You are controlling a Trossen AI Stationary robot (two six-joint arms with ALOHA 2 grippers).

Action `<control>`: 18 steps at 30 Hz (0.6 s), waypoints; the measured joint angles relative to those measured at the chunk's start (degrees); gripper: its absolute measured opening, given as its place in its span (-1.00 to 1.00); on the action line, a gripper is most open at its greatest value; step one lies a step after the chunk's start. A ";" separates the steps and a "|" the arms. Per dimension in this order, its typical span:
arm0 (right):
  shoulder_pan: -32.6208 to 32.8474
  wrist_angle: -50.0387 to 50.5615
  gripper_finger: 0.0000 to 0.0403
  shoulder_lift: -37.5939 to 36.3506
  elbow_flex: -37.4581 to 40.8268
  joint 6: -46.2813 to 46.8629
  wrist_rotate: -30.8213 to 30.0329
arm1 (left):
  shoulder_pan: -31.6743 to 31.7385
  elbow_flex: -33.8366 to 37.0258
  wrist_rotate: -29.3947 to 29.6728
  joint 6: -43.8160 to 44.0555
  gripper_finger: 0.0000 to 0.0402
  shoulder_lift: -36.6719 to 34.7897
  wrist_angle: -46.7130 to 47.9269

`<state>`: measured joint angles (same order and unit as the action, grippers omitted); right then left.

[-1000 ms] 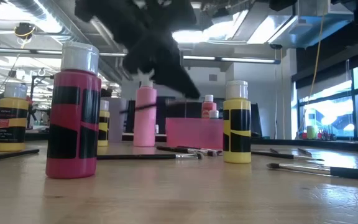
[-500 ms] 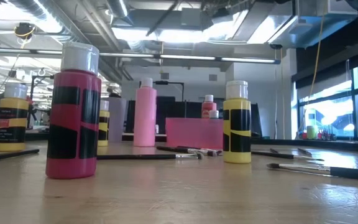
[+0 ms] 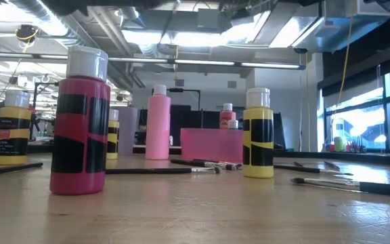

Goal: Pick & Place Paint Supplies
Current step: Put the black paint brush into the purple cup

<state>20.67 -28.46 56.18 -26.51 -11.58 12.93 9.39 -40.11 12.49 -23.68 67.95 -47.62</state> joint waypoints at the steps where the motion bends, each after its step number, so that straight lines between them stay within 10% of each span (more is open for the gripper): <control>1: -0.05 0.21 -0.02 0.00 0.01 -0.18 -1.25 | 0.19 1.89 -0.18 -0.65 -0.98 -1.55 -2.51; 18: -5.56 2.96 -0.02 0.00 0.01 -1.33 -10.38 | 13.14 22.26 7.40 7.75 -0.98 -7.56 -29.08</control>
<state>15.11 -25.50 56.18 -26.50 -12.92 2.55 22.53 -17.85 19.89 -15.94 60.39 -76.71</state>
